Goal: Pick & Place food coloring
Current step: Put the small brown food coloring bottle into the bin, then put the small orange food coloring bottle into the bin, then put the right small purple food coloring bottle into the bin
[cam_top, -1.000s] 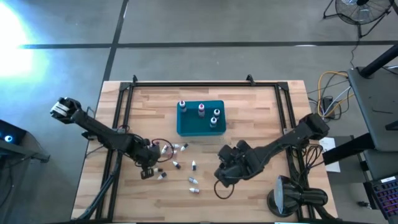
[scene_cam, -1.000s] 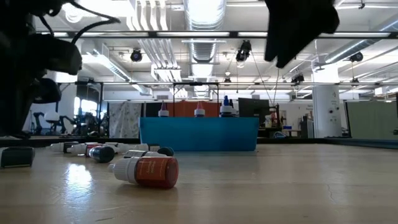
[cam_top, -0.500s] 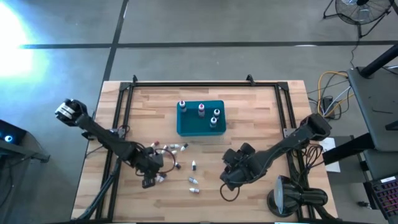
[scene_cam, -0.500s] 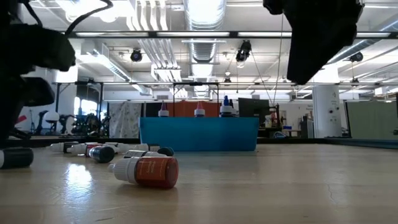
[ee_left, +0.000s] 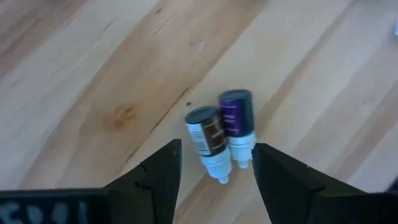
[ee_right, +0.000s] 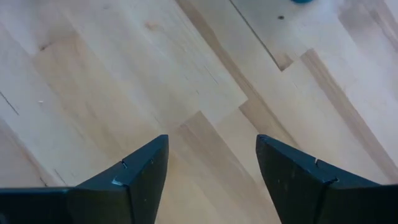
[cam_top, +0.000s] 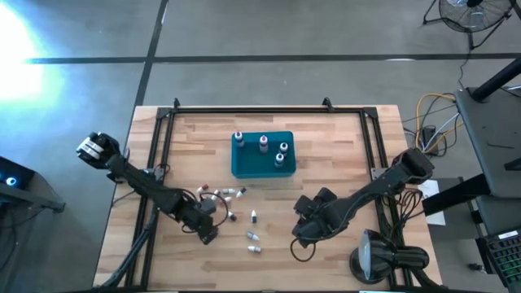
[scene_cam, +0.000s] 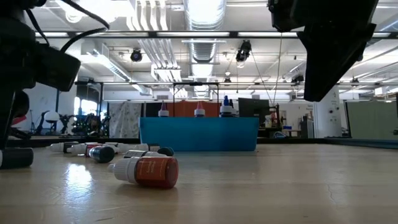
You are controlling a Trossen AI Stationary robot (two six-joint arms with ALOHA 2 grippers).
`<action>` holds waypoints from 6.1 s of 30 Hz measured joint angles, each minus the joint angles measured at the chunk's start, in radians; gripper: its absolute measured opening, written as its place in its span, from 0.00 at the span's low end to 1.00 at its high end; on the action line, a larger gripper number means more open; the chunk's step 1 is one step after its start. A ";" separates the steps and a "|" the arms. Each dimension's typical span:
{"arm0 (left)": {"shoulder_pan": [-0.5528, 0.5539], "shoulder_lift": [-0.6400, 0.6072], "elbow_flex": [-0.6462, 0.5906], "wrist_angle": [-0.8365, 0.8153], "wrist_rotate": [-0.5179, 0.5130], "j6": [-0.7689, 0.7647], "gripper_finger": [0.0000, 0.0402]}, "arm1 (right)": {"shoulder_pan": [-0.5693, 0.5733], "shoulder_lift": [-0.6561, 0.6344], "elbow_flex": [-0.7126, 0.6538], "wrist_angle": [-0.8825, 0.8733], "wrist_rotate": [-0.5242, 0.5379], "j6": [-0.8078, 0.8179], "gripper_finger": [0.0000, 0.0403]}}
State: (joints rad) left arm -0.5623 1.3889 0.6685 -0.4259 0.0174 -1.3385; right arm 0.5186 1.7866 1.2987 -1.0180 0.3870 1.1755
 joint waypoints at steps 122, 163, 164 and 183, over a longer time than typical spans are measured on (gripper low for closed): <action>-0.089 -0.262 0.030 -0.296 -0.621 0.269 0.47 | -0.027 0.646 0.665 0.319 -0.148 -0.524 0.34; -0.088 -0.262 0.030 -0.308 -0.620 0.264 0.47 | -0.587 0.242 0.422 0.241 -0.134 -0.672 0.32; -0.088 -0.262 0.030 -0.308 -0.620 0.264 0.47 | -0.586 0.242 0.432 0.242 -0.132 -0.672 0.34; -0.088 -0.262 0.030 -0.307 -0.621 0.265 0.47 | -0.351 0.203 0.480 0.063 -0.340 -0.800 0.54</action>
State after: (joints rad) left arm -0.6502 1.1271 0.6987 -0.7334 -0.6033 -1.0733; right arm 0.1681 1.9899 1.7788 -0.9554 0.0472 0.3750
